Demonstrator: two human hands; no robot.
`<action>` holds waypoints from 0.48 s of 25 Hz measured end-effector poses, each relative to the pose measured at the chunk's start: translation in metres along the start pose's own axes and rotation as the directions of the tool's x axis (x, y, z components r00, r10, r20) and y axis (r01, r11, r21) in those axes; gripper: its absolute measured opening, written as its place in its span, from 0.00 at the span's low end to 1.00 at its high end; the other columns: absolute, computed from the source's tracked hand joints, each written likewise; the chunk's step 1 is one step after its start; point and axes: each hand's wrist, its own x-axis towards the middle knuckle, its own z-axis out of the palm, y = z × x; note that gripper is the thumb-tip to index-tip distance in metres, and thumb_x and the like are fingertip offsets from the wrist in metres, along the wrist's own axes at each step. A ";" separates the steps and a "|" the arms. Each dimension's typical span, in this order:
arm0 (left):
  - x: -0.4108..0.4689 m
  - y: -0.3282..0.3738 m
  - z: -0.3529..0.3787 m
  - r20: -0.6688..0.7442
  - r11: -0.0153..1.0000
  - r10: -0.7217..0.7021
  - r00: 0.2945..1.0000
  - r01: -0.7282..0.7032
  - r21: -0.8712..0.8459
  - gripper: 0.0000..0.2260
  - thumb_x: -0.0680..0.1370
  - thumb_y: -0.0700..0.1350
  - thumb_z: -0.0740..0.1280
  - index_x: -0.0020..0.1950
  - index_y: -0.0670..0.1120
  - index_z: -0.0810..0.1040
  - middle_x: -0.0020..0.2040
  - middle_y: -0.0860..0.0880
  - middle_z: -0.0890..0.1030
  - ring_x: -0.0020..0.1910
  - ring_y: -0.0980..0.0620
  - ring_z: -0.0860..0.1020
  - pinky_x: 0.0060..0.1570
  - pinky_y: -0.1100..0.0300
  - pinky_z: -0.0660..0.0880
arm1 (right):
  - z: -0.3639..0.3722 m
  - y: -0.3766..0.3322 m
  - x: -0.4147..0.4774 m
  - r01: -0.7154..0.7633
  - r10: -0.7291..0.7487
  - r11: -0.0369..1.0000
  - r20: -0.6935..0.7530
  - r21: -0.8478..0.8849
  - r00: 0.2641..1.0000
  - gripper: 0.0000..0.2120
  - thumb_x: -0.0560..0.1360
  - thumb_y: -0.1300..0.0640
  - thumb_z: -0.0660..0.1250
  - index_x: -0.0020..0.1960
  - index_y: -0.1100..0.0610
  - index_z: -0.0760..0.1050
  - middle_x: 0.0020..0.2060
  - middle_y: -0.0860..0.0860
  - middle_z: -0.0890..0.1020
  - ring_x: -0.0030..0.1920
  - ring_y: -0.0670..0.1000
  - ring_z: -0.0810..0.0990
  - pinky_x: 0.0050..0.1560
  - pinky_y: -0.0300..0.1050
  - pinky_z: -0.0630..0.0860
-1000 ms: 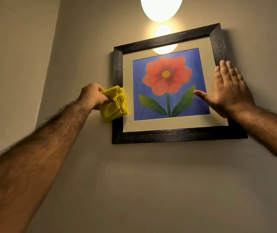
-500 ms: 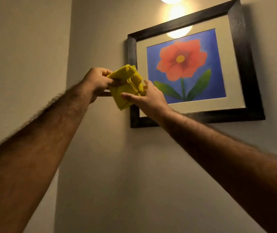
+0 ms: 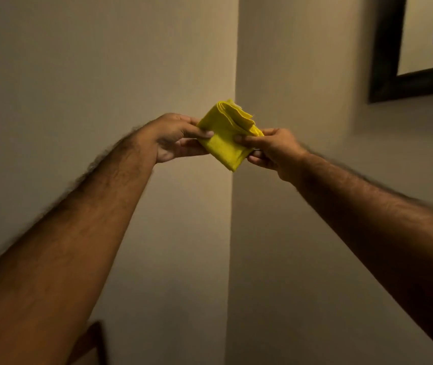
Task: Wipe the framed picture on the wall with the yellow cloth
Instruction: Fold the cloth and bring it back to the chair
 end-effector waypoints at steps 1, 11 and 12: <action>-0.006 -0.023 -0.014 -0.033 0.999 -0.028 0.999 0.027 -0.016 0.13 0.74 0.34 0.73 0.58 0.39 0.81 0.51 0.43 0.86 0.46 0.48 0.87 0.43 0.56 0.84 | 0.015 0.018 0.005 -0.027 0.027 1.000 0.034 0.006 0.999 0.17 0.67 0.55 0.81 0.54 0.58 0.83 0.35 0.48 0.85 0.30 0.44 0.84 0.37 0.37 0.83; -0.123 -0.323 -0.152 -0.365 0.887 -0.459 0.810 0.393 -0.243 0.05 0.72 0.32 0.74 0.46 0.40 0.82 0.39 0.46 0.88 0.39 0.52 0.87 0.38 0.60 0.83 | 0.217 0.287 0.001 -0.446 0.439 0.891 0.401 -0.082 0.804 0.18 0.73 0.60 0.77 0.61 0.63 0.82 0.53 0.58 0.86 0.52 0.54 0.86 0.50 0.44 0.85; -0.138 -0.355 -0.161 -0.380 0.861 -0.506 0.774 0.429 -0.273 0.06 0.72 0.32 0.74 0.46 0.39 0.82 0.39 0.46 0.88 0.40 0.52 0.87 0.38 0.60 0.83 | 0.235 0.319 -0.006 -0.489 0.484 0.866 0.421 -0.106 0.767 0.18 0.72 0.60 0.77 0.61 0.63 0.82 0.54 0.58 0.87 0.53 0.55 0.86 0.51 0.45 0.85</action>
